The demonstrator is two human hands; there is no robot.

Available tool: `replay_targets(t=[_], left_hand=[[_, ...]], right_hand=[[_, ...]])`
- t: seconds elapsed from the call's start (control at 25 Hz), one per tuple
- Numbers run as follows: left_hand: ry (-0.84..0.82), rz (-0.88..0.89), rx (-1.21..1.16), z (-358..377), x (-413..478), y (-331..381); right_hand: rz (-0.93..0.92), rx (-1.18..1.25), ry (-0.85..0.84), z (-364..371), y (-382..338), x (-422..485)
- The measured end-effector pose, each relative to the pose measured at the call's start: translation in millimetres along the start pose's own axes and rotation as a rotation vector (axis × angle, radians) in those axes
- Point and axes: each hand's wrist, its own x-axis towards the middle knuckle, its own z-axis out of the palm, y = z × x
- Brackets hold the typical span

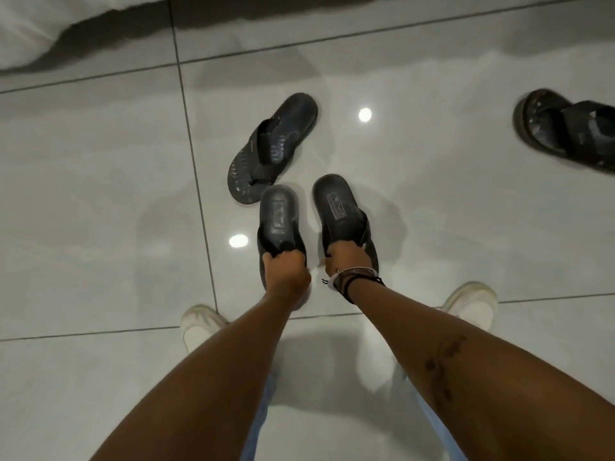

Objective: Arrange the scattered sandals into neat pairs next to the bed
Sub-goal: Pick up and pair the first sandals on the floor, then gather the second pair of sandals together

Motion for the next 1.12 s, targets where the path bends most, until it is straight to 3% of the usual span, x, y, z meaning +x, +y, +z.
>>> replay_targets(t=[0.36, 0.48, 0.6, 0.68, 0.76, 0.88, 0.96, 1.0, 1.04, 1.08, 1.12], left_hand=[[-0.052, 0.033, -0.029, -8, -2, 13], [0.192, 0.089, -0.077, -43, -7, 16], [0.457, 0.210, 0.008, -86, 20, 24], [0.562, 0.156, 0.081, -111, 51, 25], [0.527, 0.102, 0.202, -120, 90, 41], [0.370, -0.011, 0.382, -131, 113, 46], [0.328, -0.017, 0.383, -136, 116, 47], [0.338, -0.026, 0.379, -135, 118, 47], [0.351, -0.039, 0.373, -135, 120, 47], [0.371, -0.042, 0.349, -136, 122, 49], [0.388, -0.034, 0.310, -138, 125, 54]], right_hand=[[-0.157, -0.036, -0.100, 4, 17, 10], [-0.189, -0.009, 0.000, -38, 26, 12], [-0.161, 0.005, 0.224, -103, 58, 24], [-0.030, 0.111, 0.403, -146, 85, 38], [0.247, 0.176, 0.576, -188, 139, 65], [0.637, 0.104, 0.674, -247, 203, 95], [0.657, 0.109, 0.627, -282, 239, 106], [0.526, 0.289, 0.706, -290, 251, 109], [0.527, 0.684, 0.714, -292, 260, 118], [0.469, 0.922, 0.659, -293, 271, 140], [0.432, 0.768, 0.601, -293, 279, 155]])
